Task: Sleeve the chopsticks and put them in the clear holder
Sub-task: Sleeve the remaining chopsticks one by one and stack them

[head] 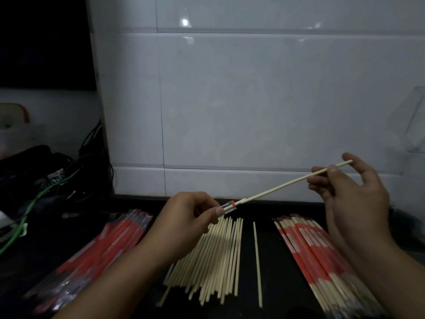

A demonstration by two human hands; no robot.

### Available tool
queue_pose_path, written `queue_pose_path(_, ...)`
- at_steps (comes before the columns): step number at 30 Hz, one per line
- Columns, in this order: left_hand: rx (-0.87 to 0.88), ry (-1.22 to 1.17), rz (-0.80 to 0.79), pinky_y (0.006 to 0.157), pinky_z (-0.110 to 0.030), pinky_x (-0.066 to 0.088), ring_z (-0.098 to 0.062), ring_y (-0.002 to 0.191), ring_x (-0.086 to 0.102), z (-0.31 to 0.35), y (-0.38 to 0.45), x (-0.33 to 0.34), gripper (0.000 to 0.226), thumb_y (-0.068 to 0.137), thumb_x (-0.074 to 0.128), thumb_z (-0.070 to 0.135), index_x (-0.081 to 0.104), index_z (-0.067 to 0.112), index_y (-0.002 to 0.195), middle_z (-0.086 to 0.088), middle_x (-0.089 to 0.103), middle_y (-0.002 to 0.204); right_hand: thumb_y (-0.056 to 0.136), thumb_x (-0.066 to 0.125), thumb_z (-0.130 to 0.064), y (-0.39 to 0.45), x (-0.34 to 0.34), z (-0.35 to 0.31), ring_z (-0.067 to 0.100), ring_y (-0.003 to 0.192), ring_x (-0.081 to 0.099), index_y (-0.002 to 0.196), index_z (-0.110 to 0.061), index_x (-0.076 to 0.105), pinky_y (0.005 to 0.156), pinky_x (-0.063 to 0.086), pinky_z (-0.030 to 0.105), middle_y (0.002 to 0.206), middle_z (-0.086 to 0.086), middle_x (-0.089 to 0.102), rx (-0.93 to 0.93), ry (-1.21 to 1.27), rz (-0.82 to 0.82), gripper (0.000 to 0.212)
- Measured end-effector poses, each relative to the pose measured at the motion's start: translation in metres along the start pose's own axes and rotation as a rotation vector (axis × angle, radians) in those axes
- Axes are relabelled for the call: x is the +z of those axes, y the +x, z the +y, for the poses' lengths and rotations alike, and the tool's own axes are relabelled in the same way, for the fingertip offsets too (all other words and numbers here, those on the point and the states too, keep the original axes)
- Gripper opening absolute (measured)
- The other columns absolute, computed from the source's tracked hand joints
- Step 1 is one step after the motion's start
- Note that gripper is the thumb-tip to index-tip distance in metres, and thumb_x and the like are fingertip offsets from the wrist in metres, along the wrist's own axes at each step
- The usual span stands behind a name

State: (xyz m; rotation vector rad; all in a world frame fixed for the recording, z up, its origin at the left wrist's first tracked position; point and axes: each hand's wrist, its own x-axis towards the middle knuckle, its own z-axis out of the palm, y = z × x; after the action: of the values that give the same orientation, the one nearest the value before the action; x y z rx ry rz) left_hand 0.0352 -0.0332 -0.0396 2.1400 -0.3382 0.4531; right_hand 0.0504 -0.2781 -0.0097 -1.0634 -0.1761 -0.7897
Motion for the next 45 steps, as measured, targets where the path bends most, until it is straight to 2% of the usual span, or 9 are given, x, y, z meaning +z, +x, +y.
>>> queue_pose_path(5, 0.003, -0.009, -0.04, 0.07, -0.029, 0.058, -0.007, 0.07, 0.067, 0.002, -0.001, 0.001, 0.008, 0.09, 0.068, 0.035, 0.072, 0.032, 0.084, 0.013, 0.072, 0.078, 0.1, 0.051, -0.006, 0.0, -0.001, 0.006, 0.013, 0.068, 0.07, 0.129, -0.021, 0.051, 0.068, 0.057, 0.023, 0.078, 0.009, 0.072, -0.023, -0.026, -0.033, 0.033)
queue_pose_path(11, 0.012, 0.027, -0.073, 0.063, -0.017, 0.052, -0.005, 0.072, 0.066, 0.003, -0.001, 0.003, 0.009, 0.091, 0.066, 0.035, 0.069, 0.036, 0.082, 0.017, 0.07, 0.079, 0.1, 0.05, -0.006, -0.002, -0.002, 0.01, 0.016, 0.068, 0.07, 0.129, -0.021, 0.051, 0.071, 0.058, 0.026, 0.082, 0.013, 0.071, -0.021, -0.078, -0.083, 0.033)
queue_pose_path(18, 0.018, -0.013, -0.068, 0.065, -0.019, 0.052, -0.004, 0.071, 0.067, 0.002, -0.001, 0.004, 0.007, 0.091, 0.066, 0.035, 0.069, 0.036, 0.086, 0.018, 0.07, 0.079, 0.098, 0.054, -0.008, -0.011, 0.002, 0.017, 0.019, 0.069, 0.071, 0.115, -0.02, 0.063, 0.064, 0.059, 0.026, 0.08, 0.006, 0.074, 0.009, -0.217, -0.193, 0.023)
queue_pose_path(22, 0.023, -0.003, -0.037, 0.065, -0.022, 0.055, -0.005, 0.07, 0.067, 0.002, -0.001, 0.004, 0.007, 0.091, 0.066, 0.036, 0.07, 0.035, 0.085, 0.016, 0.071, 0.079, 0.093, 0.059, -0.002, -0.028, 0.004, 0.026, 0.011, 0.078, 0.069, 0.108, -0.034, 0.067, 0.076, 0.058, 0.025, 0.091, -0.002, 0.071, -0.125, -0.615, -0.52, 0.036)
queue_pose_path(27, 0.039, 0.046, -0.049, 0.066, -0.023, 0.055, 0.0, 0.07, 0.065, -0.001, -0.001, 0.006, 0.008, 0.091, 0.065, 0.038, 0.069, 0.037, 0.084, 0.021, 0.069, 0.078, 0.096, 0.055, -0.008, -0.049, 0.009, 0.037, 0.011, 0.092, 0.067, 0.139, -0.048, 0.041, 0.084, 0.056, 0.033, 0.108, -0.01, 0.064, 0.085, -0.766, -0.993, 0.06)
queue_pose_path(30, 0.04, 0.057, -0.04, 0.067, -0.026, 0.056, -0.001, 0.07, 0.064, -0.001, -0.001, 0.006, 0.008, 0.091, 0.065, 0.039, 0.069, 0.036, 0.085, 0.021, 0.069, 0.078, 0.095, 0.053, 0.001, -0.054, 0.014, 0.034, 0.017, 0.081, 0.071, 0.139, -0.036, 0.042, 0.069, 0.056, 0.029, 0.1, 0.001, 0.068, 0.234, -0.584, -0.887, 0.059)
queue_pose_path(34, 0.038, 0.056, -0.041, 0.07, -0.028, 0.058, 0.001, 0.071, 0.064, 0.002, -0.002, 0.005, 0.009, 0.091, 0.065, 0.04, 0.069, 0.036, 0.084, 0.023, 0.069, 0.08, 0.092, 0.061, -0.006, -0.048, 0.018, 0.022, 0.016, 0.068, 0.071, 0.111, -0.017, 0.067, 0.061, 0.054, 0.02, 0.083, -0.001, 0.073, 0.225, -0.547, -0.63, 0.022)
queue_pose_path(39, 0.075, 0.062, -0.118, 0.073, -0.029, 0.059, 0.004, 0.075, 0.064, 0.008, -0.006, 0.009, 0.006, 0.09, 0.064, 0.043, 0.068, 0.04, 0.086, 0.027, 0.068, 0.085, 0.089, 0.067, -0.02, -0.055, 0.019, 0.019, 0.011, 0.064, 0.069, 0.092, -0.021, 0.072, 0.059, 0.052, 0.017, 0.077, -0.008, 0.073, 0.21, -0.575, -0.644, 0.007)
queue_pose_path(45, 0.087, 0.05, -0.134, 0.072, -0.032, 0.059, 0.001, 0.074, 0.066, 0.01, -0.008, 0.01, 0.004, 0.088, 0.068, 0.044, 0.07, 0.041, 0.089, 0.025, 0.069, 0.084, 0.088, 0.066, -0.01, -0.052, 0.019, 0.026, 0.011, 0.062, 0.065, 0.086, -0.013, 0.074, 0.059, 0.053, 0.022, 0.069, 0.004, 0.071, 0.283, -0.449, -0.555, 0.009)
